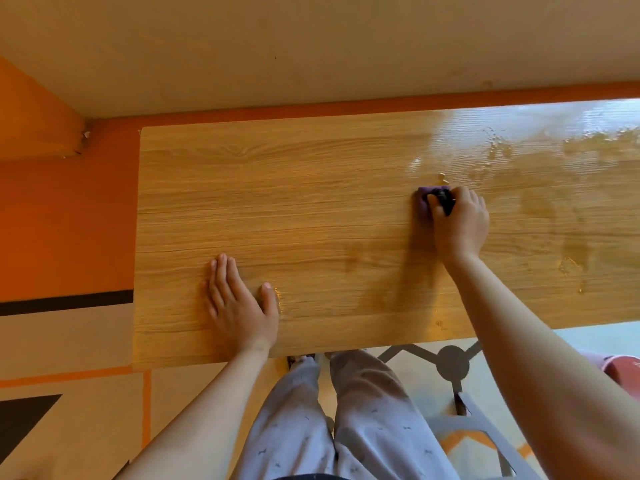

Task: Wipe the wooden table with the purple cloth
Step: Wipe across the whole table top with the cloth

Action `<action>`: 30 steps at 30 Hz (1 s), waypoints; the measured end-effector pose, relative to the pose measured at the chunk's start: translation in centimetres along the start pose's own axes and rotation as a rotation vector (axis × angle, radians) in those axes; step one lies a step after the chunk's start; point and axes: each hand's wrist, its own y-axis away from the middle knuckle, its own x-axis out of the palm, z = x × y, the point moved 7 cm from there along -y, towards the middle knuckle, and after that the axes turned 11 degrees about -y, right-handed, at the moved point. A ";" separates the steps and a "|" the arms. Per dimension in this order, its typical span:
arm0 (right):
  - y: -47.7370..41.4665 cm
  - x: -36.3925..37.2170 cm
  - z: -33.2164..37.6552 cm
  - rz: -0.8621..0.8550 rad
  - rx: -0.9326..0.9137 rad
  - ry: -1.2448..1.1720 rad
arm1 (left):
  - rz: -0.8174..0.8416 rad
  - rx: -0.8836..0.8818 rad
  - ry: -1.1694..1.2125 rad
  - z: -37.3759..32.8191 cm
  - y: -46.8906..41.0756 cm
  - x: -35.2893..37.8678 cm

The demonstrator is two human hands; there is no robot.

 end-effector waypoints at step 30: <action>11.7 4.5 7.5 0.157 -0.196 -0.083 | 0.007 0.002 0.010 0.2 0.1 0.2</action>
